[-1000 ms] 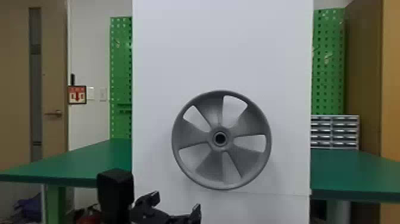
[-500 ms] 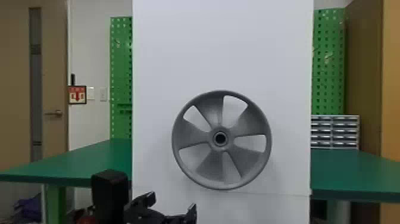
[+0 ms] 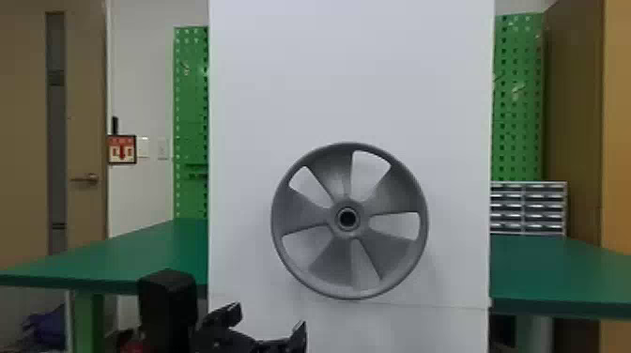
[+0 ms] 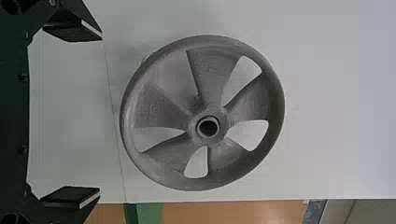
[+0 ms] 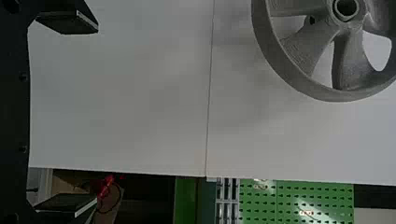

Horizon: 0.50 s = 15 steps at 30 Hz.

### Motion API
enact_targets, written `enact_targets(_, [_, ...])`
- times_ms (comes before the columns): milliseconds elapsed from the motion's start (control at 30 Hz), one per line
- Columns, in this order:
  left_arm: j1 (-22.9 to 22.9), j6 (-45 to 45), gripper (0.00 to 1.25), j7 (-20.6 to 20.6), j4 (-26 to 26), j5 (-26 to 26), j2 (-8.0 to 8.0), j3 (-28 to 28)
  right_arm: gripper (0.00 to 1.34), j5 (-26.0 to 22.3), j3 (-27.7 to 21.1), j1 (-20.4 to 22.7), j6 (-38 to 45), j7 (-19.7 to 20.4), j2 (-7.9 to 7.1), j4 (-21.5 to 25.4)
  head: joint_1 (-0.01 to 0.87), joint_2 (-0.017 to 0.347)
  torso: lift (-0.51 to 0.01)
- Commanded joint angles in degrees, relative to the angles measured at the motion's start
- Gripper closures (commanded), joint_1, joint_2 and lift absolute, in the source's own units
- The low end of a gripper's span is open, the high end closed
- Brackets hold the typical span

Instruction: Hold the wheel and insert it

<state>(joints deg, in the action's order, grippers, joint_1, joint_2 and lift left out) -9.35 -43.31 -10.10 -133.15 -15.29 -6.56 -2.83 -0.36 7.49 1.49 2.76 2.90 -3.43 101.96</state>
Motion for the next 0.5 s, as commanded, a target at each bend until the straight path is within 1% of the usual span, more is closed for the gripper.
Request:
enact_targets(0, [0.2, 0.3, 0.11, 0.0, 0.0, 0.0, -0.03, 0.1, 0.04, -0.3, 0.1, 0.0, 0.0, 0.0, -0.26, 0.0, 0.020, 0.160, -0.472])
enact_targets(167, [0.3, 0.6, 0.11, 0.0, 0.0, 0.2, 0.14, 0.1, 0.04, -0.6, 0.1, 0.2, 0.0, 0.0, -0.53, 0.0, 0.020, 0.160, -0.472])
enact_targets(467, [0.4, 0.6, 0.11, 0.0, 0.0, 0.2, 0.14, 0.2, 0.04, -1.0, -0.3, 0.5, 0.1, 0.0, -0.53, 0.0, 0.020, 0.160, -0.472])
